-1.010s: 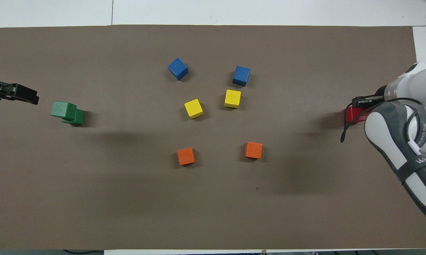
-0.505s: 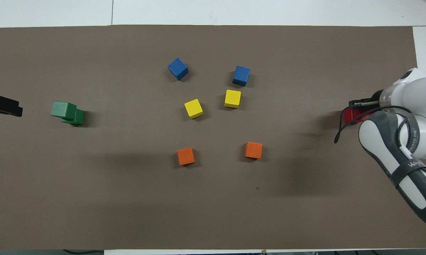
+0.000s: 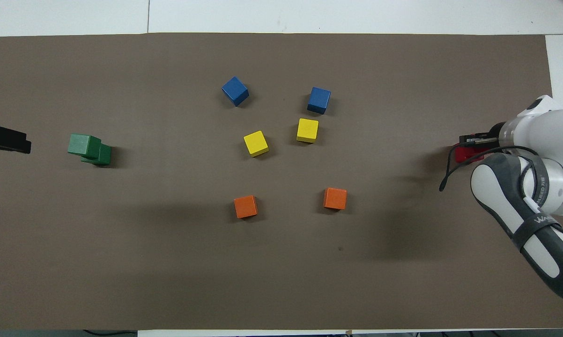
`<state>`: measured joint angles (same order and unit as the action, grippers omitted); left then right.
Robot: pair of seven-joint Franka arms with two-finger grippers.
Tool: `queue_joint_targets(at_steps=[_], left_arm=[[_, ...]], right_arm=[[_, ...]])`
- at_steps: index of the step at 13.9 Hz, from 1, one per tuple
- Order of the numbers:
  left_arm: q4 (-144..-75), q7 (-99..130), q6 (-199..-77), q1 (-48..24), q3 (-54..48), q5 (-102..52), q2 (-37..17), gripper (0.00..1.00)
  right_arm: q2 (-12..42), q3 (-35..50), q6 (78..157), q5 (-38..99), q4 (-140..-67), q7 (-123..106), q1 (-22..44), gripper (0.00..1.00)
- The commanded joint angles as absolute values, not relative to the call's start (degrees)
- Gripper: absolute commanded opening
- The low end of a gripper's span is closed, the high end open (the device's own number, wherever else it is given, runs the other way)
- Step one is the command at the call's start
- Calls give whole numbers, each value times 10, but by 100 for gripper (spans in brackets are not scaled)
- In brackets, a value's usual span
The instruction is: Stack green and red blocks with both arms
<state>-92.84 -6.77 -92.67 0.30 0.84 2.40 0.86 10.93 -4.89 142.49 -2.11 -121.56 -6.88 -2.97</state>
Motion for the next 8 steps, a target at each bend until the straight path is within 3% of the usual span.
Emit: queue_joint_targets(at_steps=[1, 5, 8], left_arm=[[-954, -61, -943, -3, 12, 17, 28, 100], [-938, -61, -925, 1, 11, 10, 13, 100], [-935, -55, -916, -2, 6, 2, 11, 100]], right_arm=[[90, -42, 1368, -23, -1199, -80, -35, 100], [58, -31, 1149, -25, -1066, -76, -14, 100], [9, -29, 1058, -26, -1026, -80, 14, 100]])
